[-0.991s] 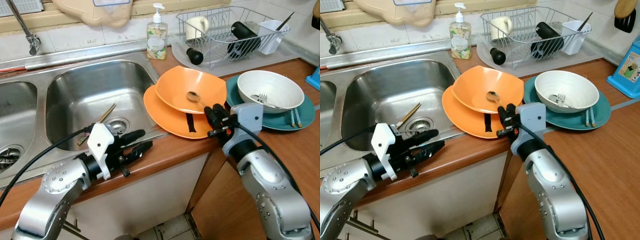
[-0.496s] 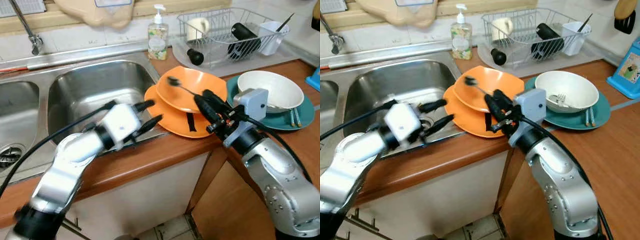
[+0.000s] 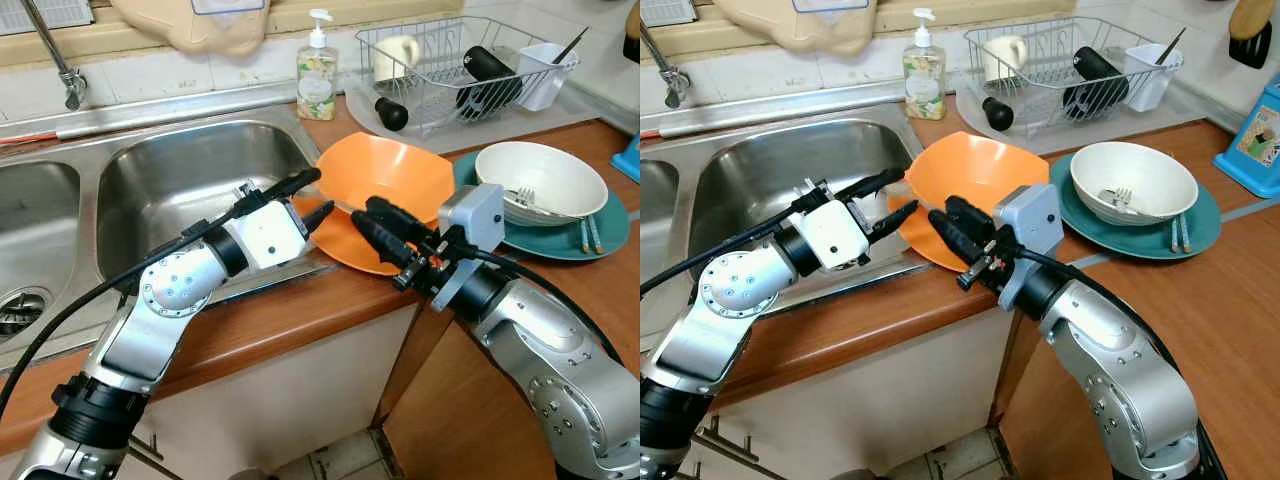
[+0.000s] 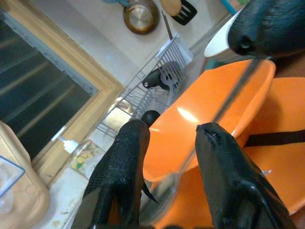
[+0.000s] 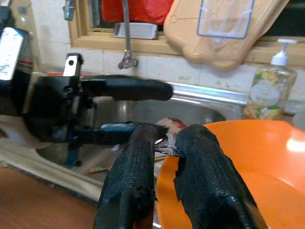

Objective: Kitchen organization

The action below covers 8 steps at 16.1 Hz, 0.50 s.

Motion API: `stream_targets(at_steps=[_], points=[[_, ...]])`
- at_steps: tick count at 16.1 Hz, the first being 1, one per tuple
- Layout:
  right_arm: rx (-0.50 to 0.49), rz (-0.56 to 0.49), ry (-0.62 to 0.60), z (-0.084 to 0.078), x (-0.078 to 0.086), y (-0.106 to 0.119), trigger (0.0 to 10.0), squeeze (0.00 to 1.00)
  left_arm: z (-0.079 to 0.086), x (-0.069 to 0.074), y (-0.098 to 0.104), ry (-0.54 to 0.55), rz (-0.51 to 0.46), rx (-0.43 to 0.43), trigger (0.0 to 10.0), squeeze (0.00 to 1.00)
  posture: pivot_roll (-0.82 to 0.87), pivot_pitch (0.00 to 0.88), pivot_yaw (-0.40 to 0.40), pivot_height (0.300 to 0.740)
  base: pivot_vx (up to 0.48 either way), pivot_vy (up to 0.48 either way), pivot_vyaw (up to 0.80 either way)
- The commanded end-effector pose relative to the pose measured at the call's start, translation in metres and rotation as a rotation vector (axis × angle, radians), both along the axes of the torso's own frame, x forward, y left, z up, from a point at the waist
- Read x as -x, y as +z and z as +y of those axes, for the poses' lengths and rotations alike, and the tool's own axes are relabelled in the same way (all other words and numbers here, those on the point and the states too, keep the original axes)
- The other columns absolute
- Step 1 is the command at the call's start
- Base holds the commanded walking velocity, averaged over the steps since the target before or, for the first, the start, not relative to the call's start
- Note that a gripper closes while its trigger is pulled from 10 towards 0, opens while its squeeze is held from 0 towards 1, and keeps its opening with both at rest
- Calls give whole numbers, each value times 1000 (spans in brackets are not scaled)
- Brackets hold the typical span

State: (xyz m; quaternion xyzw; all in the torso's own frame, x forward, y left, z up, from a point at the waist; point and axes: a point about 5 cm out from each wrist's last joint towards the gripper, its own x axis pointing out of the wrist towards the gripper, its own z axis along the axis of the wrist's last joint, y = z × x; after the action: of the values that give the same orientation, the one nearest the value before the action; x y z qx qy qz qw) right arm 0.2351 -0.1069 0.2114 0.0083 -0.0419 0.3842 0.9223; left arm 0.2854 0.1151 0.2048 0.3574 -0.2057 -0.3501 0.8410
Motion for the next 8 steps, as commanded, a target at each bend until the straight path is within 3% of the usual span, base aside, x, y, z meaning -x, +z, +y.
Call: stream_targets(at_steps=[1, 4, 8], points=[[-2, -22, 43, 4, 5, 6, 0, 0, -3, -2, 1, -5, -21, -28, 10000, 0, -93, 0, 38, 740, 0, 0, 0], [-10, -23, 57, 7, 6, 8, 0, 0, -5, -2, -6, -37, -9, -72, 10000, 0, -91, 0, 37, 740, 0, 0, 0], [36, -15, 24, 7, 3, 3, 0, 0, -3, -1, -5, -65, 8, -63, 10000, 0, -91, 0, 38, 740, 0, 0, 0]])
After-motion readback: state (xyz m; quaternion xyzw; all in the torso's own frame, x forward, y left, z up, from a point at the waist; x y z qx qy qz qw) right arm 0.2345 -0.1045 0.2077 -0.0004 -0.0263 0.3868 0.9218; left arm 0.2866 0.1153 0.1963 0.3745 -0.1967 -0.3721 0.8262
